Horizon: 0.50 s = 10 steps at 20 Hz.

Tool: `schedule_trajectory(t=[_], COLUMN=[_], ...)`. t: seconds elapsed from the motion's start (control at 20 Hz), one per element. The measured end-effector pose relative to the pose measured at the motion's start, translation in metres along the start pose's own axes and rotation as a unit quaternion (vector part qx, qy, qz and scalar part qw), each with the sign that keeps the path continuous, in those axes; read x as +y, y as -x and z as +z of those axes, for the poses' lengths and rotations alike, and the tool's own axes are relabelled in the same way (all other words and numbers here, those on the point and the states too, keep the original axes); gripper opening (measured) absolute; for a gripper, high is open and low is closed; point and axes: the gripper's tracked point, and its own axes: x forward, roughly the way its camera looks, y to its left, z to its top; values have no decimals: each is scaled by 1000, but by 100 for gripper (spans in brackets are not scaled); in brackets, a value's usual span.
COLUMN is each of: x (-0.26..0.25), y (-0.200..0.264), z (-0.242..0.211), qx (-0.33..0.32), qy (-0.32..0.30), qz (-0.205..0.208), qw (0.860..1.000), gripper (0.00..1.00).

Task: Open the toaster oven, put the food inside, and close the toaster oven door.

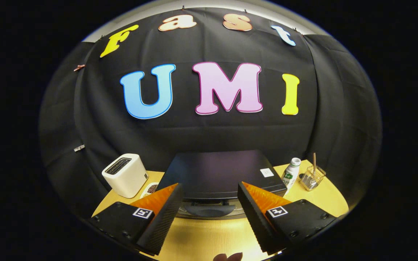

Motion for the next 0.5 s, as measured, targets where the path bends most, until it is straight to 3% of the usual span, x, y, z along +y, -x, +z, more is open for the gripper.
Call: schedule_trajectory(t=[0.25, 0.5], x=[0, -2], y=[-40, -62], z=[-50, -68], qx=[50, 78], qy=[14, 18], qz=[-11, -22], qw=[999, 997], gripper=[98, 98])
